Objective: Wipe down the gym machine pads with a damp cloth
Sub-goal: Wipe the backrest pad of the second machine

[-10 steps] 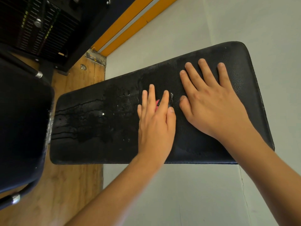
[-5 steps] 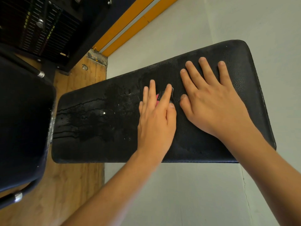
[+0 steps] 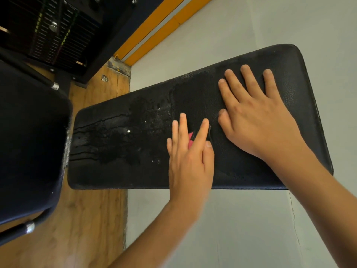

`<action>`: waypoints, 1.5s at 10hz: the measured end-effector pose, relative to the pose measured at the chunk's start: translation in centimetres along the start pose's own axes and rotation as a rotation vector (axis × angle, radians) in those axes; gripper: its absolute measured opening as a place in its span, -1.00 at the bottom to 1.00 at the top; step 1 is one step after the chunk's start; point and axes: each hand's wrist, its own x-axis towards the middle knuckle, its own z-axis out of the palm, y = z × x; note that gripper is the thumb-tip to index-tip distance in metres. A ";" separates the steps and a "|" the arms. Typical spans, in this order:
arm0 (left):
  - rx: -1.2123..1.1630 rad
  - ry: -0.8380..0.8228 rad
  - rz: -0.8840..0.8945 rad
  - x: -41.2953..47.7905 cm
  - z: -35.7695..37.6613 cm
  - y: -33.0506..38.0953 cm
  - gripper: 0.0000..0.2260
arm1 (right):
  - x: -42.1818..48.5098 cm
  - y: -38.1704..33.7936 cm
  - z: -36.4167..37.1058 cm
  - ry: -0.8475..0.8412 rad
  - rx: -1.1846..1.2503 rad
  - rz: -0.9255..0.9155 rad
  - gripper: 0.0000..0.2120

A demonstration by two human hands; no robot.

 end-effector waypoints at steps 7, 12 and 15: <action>0.022 0.010 0.024 -0.9 -0.8 -2.3 -0.57 | -0.1 -0.3 -0.2 -0.004 0.006 -0.002 -0.34; 0.006 0.080 -0.030 14.5 -1.1 0.0 -0.60 | 0.3 -0.3 0.2 0.026 -0.012 -0.004 -0.35; 0.055 0.039 -0.006 13.9 -1.1 -0.9 -0.59 | 0.3 -0.4 0.2 0.020 -0.010 -0.007 -0.34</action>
